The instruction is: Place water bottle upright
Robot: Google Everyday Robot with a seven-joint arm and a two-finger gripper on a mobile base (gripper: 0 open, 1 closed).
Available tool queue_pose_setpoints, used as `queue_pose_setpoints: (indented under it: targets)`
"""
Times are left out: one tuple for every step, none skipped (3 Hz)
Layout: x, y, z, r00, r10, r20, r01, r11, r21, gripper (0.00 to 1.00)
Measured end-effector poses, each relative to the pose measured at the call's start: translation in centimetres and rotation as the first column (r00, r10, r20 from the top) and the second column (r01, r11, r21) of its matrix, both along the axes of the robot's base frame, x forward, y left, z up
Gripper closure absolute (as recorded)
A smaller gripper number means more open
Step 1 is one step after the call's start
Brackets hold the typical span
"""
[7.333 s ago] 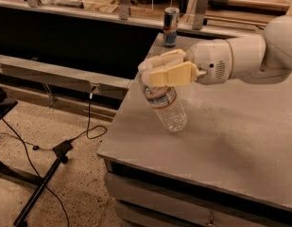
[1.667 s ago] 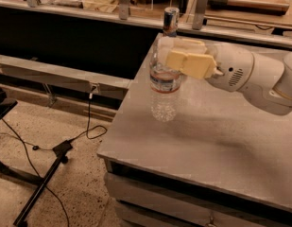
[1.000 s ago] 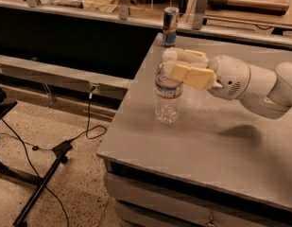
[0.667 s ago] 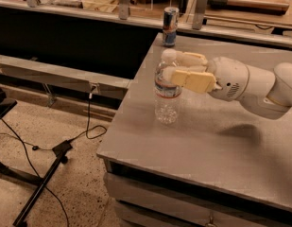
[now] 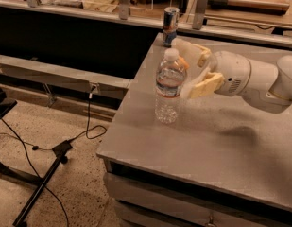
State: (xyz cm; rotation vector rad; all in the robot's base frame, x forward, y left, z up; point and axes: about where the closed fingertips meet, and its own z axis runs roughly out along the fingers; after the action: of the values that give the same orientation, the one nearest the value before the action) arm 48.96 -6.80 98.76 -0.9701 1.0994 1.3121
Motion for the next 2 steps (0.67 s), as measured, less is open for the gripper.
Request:
queue_pose_setpoints:
  targets:
    - [-0.7, -1.6, 3.2, 0.9967, -0.004, 0.082, 0.012, 0.995, -0.096, 0.0]
    - [-1.0, -4.2, 7.0, 0.9813, -0.03, 0.19, 0.07, 0.975, -0.209, 0.0]
